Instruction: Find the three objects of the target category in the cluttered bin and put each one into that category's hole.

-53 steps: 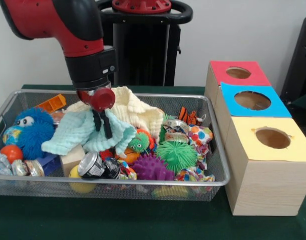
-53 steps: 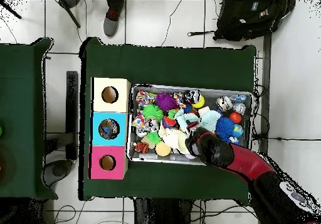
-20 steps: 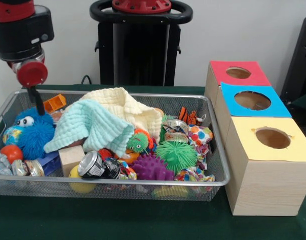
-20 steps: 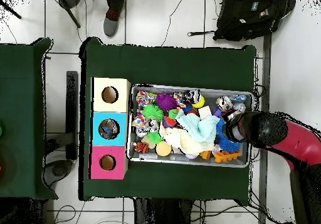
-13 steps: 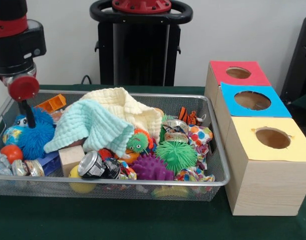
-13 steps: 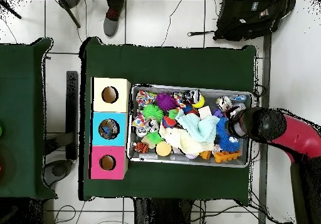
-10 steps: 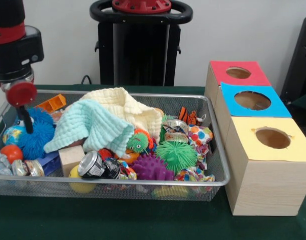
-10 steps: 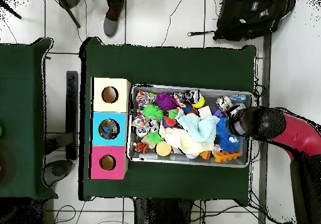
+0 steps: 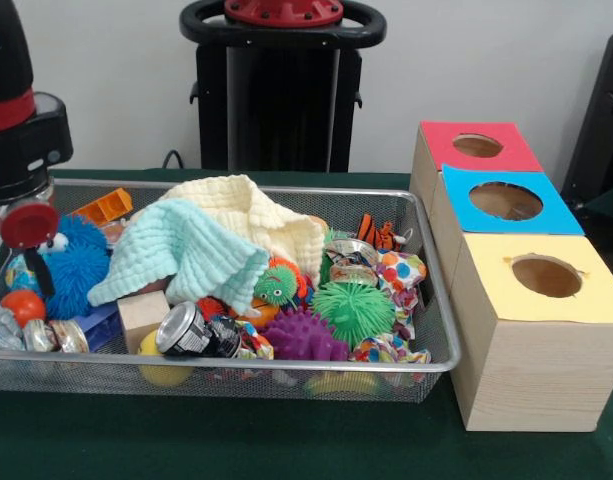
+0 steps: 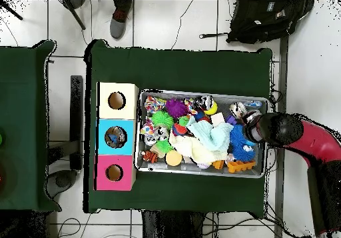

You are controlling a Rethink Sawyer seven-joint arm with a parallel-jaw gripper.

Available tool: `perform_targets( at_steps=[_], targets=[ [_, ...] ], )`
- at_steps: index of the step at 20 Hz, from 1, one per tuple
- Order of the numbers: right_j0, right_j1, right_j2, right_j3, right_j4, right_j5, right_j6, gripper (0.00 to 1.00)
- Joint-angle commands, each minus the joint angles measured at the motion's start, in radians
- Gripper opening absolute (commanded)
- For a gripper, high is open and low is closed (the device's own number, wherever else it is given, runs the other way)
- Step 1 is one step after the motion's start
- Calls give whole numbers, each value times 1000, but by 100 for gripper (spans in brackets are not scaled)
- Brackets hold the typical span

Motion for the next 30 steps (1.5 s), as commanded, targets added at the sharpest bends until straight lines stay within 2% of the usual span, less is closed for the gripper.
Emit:
perform_targets(
  at_steps=[1,10,20,25,26,30],
  targets=[
    [-24,109,95,-88,-66,40,-344,100],
    [-27,155,113,-126,-83,71,-368,100],
    [-45,196,114,-131,-98,20,-390,100],
    [-56,183,118,-83,-88,-11,-381,100],
    [-62,182,123,-76,-90,-33,-378,0],
    [-69,183,130,-71,-79,-36,-367,0]
  ],
)
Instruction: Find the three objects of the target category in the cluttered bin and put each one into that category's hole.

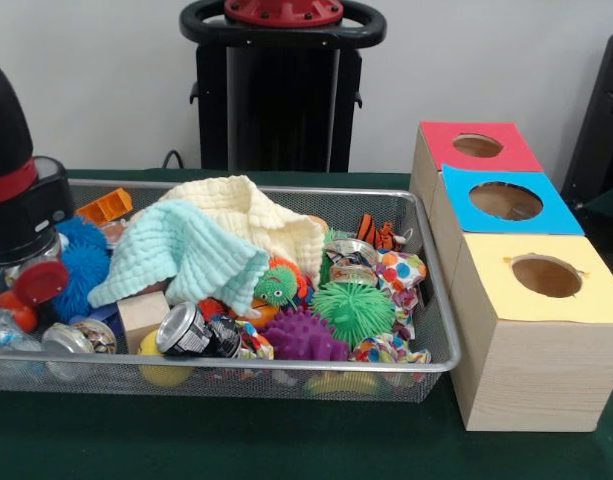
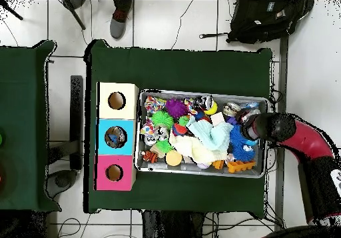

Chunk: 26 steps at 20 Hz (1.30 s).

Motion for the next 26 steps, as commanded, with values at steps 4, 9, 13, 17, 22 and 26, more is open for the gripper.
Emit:
perform_targets(
  at_steps=[4,9,13,17,22,26],
  targets=[
    [-26,15,77,60,-29,-14,-251,0],
    [-28,-15,58,161,45,58,-133,0],
    [-33,-23,54,228,93,53,-69,0],
    [1,-58,21,239,71,18,-51,0],
    [18,-78,6,224,67,62,-61,0],
    [22,-92,3,212,42,43,-87,0]
  ],
)
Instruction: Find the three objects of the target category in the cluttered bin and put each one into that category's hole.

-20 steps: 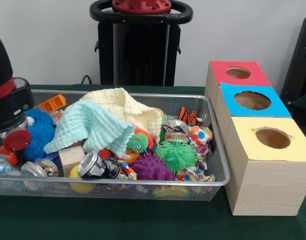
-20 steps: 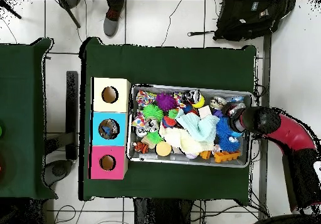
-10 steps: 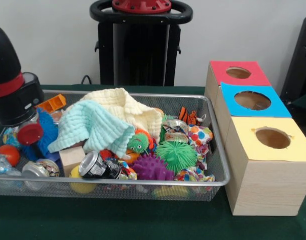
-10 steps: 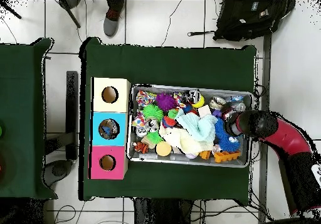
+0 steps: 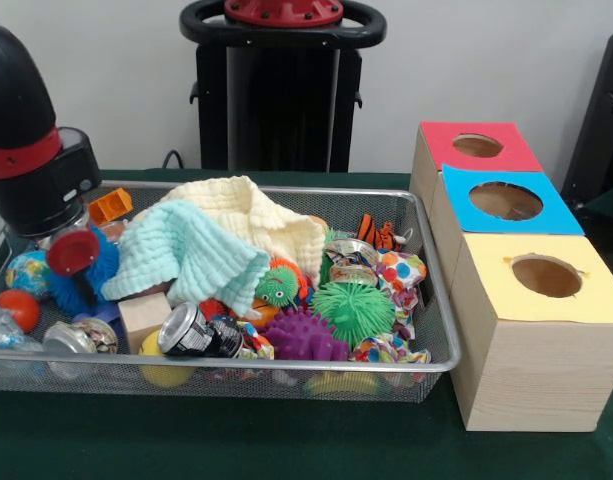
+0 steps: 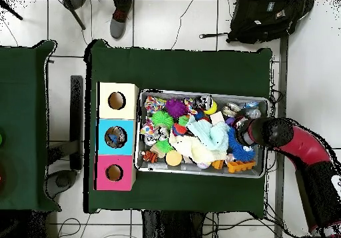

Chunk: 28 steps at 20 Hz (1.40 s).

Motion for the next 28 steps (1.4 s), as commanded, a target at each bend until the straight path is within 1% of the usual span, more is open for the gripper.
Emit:
perform_targets(
  at_steps=[1,2,3,4,5,7,12,13,14,15,19,23,26,28],
  targets=[
    [33,-20,-8,49,-32,34,-117,0],
    [34,-21,-5,28,-42,38,-138,0],
    [33,-17,12,-35,-63,37,-193,0],
    [36,-16,17,-69,-76,50,-224,0],
    [47,-20,21,-128,-107,60,-273,0],
    [61,-36,22,-178,-137,96,-321,0],
    [73,-83,25,-192,-170,103,-339,0],
    [77,-83,24,-212,-167,137,-343,0],
    [76,-88,28,-218,-165,151,-349,0],
    [77,-81,36,-257,-157,201,-367,0],
    [95,-110,36,-304,-146,295,-376,0],
    [111,-119,34,-318,-140,330,-353,0],
    [123,-120,34,-311,-146,332,-346,0],
    [135,-125,31,-291,-150,331,-338,0]
  ],
)
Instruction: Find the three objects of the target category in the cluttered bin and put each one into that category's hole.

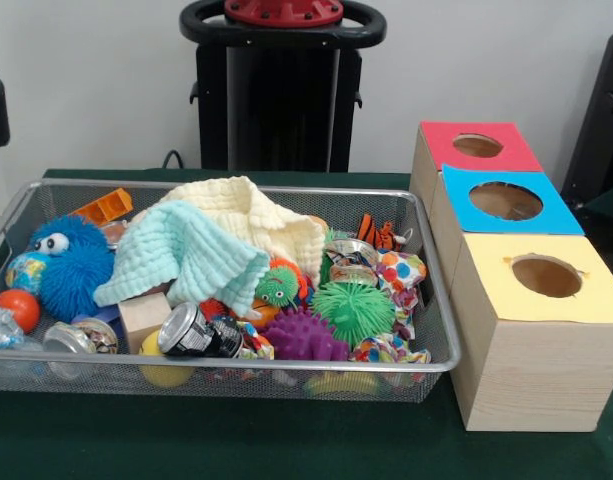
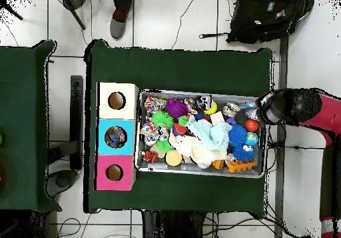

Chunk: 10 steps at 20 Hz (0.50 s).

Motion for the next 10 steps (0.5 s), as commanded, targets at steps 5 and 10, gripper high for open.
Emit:
perform_targets(
  at_steps=[5,10],
  targets=[
    [65,-36,21,66,-53,0,-251,0],
    [65,-4,20,75,-59,-55,-228,0]
  ],
)
